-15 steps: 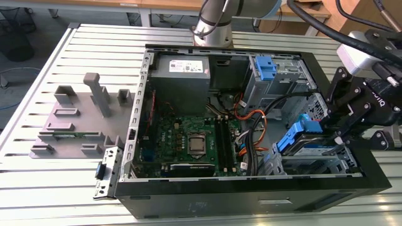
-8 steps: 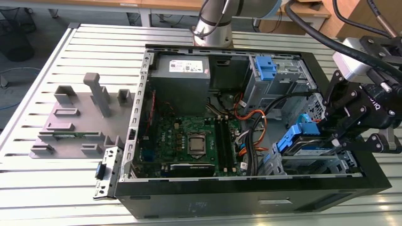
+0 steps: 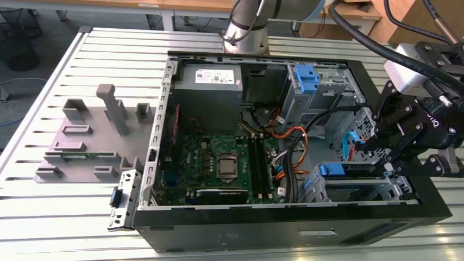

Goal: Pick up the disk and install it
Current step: 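Insert the disk into the insertion slot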

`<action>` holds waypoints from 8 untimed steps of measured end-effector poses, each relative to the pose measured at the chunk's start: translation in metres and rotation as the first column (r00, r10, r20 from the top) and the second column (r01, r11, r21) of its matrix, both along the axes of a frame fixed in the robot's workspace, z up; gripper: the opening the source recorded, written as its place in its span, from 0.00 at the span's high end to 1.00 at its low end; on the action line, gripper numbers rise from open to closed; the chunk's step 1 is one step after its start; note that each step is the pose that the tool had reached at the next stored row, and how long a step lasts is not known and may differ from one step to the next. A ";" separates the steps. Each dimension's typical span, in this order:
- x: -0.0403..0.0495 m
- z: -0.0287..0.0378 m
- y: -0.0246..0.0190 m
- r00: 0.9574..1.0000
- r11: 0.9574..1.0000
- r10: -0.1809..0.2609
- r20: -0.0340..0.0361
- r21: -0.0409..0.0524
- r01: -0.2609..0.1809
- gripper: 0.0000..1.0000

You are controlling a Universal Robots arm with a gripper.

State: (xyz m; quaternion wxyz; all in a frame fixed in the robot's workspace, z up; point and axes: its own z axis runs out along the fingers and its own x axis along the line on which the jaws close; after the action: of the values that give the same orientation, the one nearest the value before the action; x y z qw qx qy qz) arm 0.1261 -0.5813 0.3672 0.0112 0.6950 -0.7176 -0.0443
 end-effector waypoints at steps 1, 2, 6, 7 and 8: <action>0.0000 0.0000 0.0000 1.000 1.000 0.000 0.000 0.000 0.000 0.58; 0.0000 0.0001 0.0000 1.000 1.000 0.000 0.000 0.000 0.000 0.58; -0.0002 -0.0020 0.0000 1.000 1.000 0.002 0.004 0.000 -0.002 0.58; -0.0003 -0.0028 0.0000 1.000 1.000 0.005 0.007 0.000 -0.005 0.58; -0.0005 -0.0037 0.0000 1.000 1.000 0.008 0.010 0.000 -0.008 0.58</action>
State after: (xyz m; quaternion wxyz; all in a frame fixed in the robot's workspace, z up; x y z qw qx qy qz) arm 0.1256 -0.5813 0.3636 0.0079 0.6981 -0.7148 -0.0408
